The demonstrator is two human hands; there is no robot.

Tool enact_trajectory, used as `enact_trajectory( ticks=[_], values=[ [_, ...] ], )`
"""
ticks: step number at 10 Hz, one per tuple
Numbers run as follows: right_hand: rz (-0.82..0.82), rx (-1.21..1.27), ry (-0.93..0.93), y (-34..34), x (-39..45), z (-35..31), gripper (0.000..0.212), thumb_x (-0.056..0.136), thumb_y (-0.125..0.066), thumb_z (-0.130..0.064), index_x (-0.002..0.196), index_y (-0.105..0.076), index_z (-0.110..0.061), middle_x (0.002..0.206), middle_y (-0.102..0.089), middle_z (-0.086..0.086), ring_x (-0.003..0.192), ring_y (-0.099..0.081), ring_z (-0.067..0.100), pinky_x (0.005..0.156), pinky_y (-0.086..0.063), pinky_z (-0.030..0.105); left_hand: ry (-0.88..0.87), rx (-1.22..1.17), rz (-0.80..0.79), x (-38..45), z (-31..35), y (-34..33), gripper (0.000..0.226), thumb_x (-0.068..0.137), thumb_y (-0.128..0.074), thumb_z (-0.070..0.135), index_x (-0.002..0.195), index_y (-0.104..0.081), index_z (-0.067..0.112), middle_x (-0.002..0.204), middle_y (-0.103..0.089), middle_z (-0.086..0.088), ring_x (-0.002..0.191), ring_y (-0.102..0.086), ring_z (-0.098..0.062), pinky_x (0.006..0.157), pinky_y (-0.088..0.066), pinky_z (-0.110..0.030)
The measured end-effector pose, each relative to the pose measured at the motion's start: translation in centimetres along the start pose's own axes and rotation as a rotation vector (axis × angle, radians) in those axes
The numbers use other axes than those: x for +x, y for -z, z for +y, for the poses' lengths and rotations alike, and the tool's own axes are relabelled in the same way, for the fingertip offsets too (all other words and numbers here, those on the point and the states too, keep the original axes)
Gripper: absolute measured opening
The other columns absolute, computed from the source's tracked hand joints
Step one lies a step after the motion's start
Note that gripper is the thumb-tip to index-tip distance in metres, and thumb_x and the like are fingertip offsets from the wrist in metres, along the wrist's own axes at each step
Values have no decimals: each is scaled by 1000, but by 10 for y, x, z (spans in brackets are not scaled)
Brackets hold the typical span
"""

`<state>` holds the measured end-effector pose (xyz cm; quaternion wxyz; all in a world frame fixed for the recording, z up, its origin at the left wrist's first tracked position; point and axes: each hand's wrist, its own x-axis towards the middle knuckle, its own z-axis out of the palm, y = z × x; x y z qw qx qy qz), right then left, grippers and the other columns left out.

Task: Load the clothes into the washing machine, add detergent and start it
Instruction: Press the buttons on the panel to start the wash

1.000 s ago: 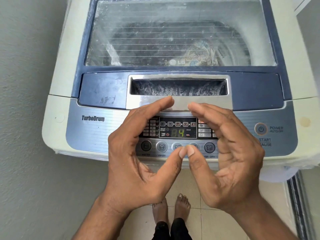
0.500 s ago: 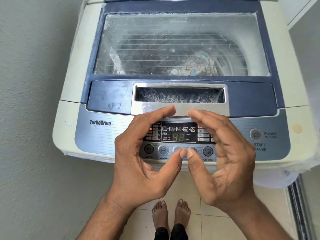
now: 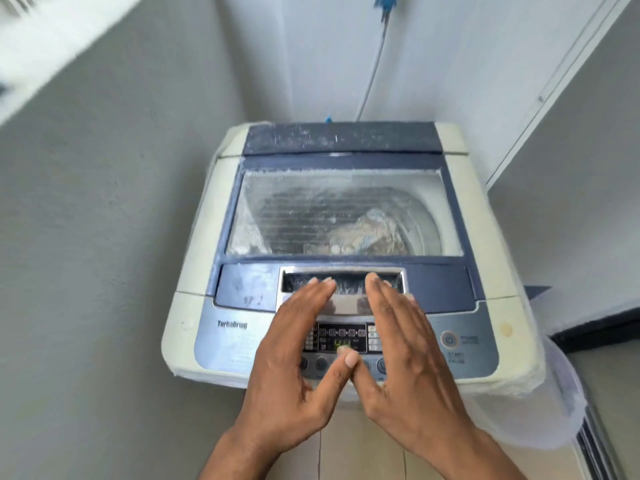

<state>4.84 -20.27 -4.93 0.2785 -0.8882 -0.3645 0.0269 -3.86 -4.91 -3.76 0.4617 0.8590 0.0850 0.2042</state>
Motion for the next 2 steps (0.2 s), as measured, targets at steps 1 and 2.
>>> enact_trajectory(
  ticks=[1, 2],
  values=[
    [-21, -81, 16, 19, 7, -8, 90, 95, -46, -56, 167, -3, -24, 175, -7, -9, 161, -4, 8, 130, -7, 42, -5, 67, -33, 11, 20, 13, 71, 94, -70, 33, 159, -41, 23, 165, -40, 14, 157, -31, -13, 125, -33, -49],
    [6, -156, 40, 43, 17, -19, 87, 100, -35, -65, 167, 2, -22, 176, 1, -6, 162, 0, 13, 128, -2, 44, -38, 177, -43, 23, 37, 23, 74, 102, -59, 41, 165, -24, 27, 172, -22, 20, 161, -17, -9, 130, -21, -45]
  ],
)
